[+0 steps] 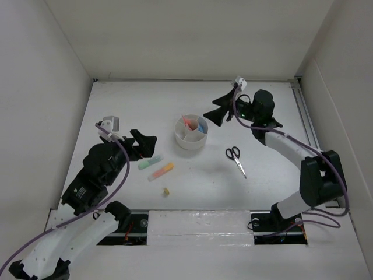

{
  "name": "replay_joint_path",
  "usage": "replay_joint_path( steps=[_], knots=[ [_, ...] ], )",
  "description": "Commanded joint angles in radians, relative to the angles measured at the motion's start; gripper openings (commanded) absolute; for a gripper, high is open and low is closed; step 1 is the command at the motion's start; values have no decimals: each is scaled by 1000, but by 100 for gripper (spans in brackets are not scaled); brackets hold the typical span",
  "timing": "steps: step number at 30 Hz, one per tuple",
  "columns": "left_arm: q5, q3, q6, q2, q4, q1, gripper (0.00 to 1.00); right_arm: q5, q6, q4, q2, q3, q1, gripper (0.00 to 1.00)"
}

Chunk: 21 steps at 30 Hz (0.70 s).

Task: Sort the stationery into containers
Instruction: Place the stationery into the container, then grab a piece of stationery with the left arm

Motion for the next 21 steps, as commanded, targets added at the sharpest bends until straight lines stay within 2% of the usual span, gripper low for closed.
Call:
replay_joint_path(
  steps=[1,2,5,6,10,12,18,21],
  knots=[
    [-99,27,-40,111,-36,2,99,149,7,-148,-150,23,19,100],
    [-136,37,-63,137,-50,2,99,278,-4,-208,-184,32,51,100],
    [-174,63,-83,234,-93,2,99,527,-13,-383,-321,20,120,100],
    [-174,63,-83,251,-93,2,99,546,-13,-403,-353,-11,120,100],
    [-196,83,-72,311,-113,2,99,534,18,-494,-506,-97,120,100],
    [-172,83,-31,375,-122,2,99,483,38,-503,-592,-137,120,100],
    [-214,116,15,608,-148,11,99,432,65,-535,-773,-200,176,100],
    [-98,68,127,665,-55,51,99,416,65,-535,-836,-218,229,100]
  ],
)
